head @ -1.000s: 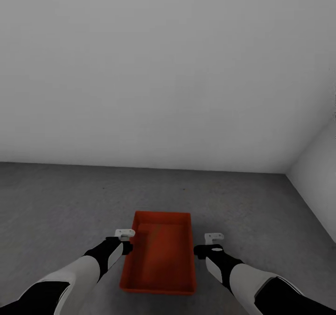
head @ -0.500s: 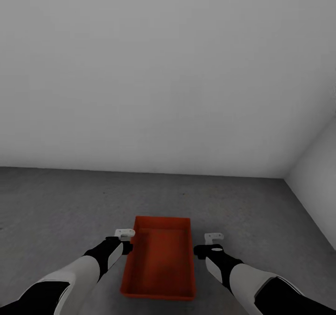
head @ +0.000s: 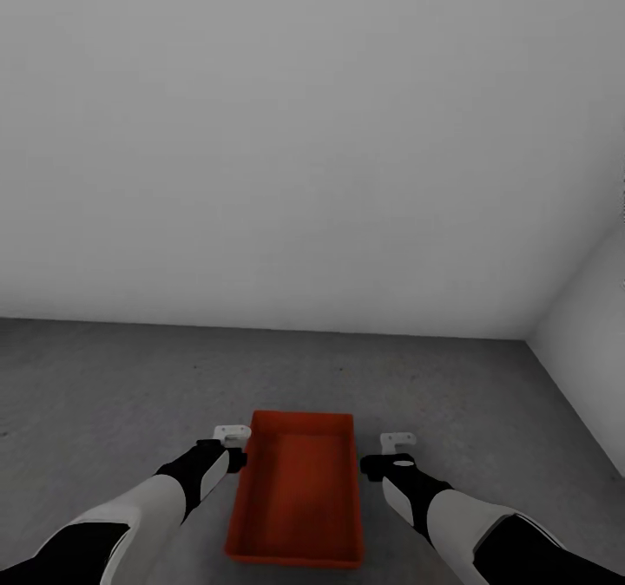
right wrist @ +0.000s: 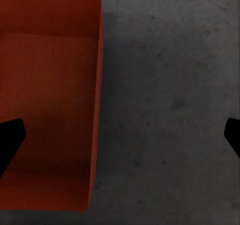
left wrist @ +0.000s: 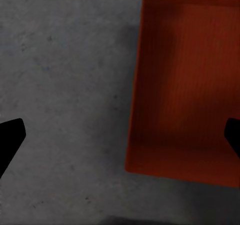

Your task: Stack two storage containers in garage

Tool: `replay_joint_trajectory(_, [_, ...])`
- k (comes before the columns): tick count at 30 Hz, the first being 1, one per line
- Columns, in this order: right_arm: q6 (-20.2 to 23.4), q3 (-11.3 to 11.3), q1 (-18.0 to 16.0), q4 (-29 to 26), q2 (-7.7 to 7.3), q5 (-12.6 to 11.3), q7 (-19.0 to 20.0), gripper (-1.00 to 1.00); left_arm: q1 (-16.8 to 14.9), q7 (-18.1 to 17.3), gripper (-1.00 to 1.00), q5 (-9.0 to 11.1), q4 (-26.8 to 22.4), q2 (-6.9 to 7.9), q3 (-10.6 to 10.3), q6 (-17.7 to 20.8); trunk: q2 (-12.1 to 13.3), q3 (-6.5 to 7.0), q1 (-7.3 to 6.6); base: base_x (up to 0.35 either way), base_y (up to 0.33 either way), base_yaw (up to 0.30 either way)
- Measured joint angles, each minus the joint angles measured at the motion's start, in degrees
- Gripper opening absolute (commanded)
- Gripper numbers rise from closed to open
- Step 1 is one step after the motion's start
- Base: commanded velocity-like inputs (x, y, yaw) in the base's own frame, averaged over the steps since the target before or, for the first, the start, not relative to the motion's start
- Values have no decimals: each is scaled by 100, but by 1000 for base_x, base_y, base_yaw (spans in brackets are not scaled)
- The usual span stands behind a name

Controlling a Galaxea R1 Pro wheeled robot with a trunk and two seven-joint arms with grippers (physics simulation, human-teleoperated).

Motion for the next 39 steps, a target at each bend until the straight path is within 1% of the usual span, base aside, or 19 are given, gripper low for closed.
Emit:
replay_joint_trajectory(3, [0,0,0,-2,0,0,0,100,0,0,100,-1,0,-1,0,0,120,81,-66,0,0,0])
replay_joint_trajectory(18, [0,0,0,3,10,4,0,100,-1,-3,100,3,0,-1,-3,0,122,213,-66,0,0,0])
replay_joint_trajectory(28, [-17,0,9,113,38,-20,30,100,1,7,100,42,159,7,-8,0,122,228,-66,0,0,0])
replay_joint_trajectory(33, [-63,0,3,124,51,-27,46,100,2,2,100,67,531,31,-7,-14,122,228,-66,0,0,0])
replay_joint_trajectory(39, [-66,0,1,125,56,-28,55,100,3,3,100,180,676,66,-7,-9,122,228,-66,0,0,0])
